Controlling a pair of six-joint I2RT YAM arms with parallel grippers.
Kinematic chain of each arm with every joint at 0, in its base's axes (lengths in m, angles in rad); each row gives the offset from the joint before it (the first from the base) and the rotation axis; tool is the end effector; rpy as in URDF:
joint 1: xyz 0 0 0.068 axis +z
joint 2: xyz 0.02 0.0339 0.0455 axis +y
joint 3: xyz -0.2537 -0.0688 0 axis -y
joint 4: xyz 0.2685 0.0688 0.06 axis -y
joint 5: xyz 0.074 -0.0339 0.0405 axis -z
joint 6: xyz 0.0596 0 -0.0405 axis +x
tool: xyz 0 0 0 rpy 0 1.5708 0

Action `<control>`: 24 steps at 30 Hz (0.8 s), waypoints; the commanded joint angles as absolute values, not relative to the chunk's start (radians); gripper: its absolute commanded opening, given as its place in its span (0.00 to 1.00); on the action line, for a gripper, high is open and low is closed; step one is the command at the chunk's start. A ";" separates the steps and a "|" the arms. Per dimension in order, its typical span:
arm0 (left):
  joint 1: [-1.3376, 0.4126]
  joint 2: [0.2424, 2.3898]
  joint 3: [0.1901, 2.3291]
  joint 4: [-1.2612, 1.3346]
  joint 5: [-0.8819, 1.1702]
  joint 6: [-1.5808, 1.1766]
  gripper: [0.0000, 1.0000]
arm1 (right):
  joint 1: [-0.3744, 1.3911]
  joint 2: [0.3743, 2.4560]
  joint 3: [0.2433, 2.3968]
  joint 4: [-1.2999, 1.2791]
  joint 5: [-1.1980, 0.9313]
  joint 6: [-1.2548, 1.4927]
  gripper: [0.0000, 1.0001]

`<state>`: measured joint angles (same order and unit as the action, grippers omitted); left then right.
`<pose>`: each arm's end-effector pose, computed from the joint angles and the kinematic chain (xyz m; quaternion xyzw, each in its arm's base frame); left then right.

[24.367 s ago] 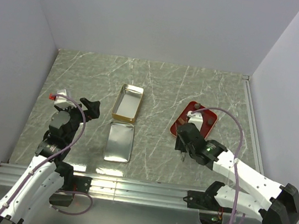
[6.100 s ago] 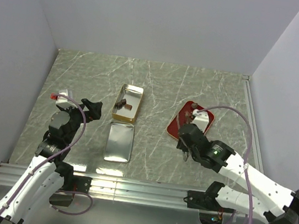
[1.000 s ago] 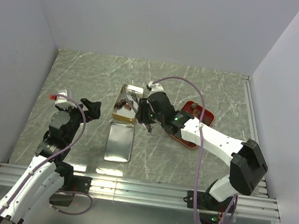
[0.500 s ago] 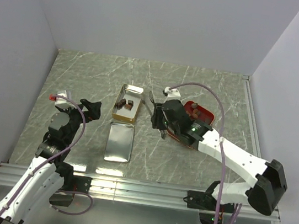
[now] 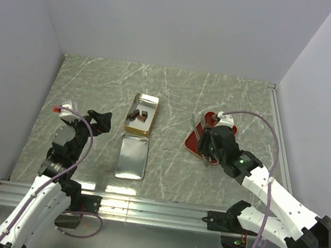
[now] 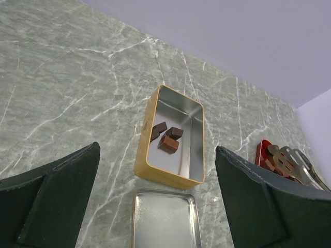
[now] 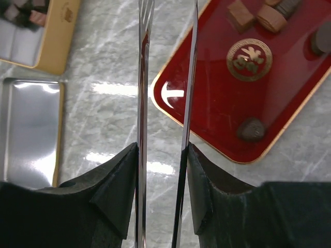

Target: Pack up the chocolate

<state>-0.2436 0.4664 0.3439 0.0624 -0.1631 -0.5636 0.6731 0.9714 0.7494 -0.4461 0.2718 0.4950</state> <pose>0.1962 -0.0388 0.2463 -0.1707 0.7074 -0.2138 0.6517 0.2095 0.1466 0.2410 -0.0204 0.8933 0.1366 0.4277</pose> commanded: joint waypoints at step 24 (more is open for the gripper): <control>-0.247 0.456 0.348 0.074 -0.160 -0.565 1.00 | 0.442 0.925 0.627 -0.408 0.164 0.474 0.49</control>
<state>-0.2436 0.4660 0.3439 0.0608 -0.1631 -0.5632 0.4519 0.9558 0.6273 -0.4423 0.1707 0.4885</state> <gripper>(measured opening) 0.995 0.492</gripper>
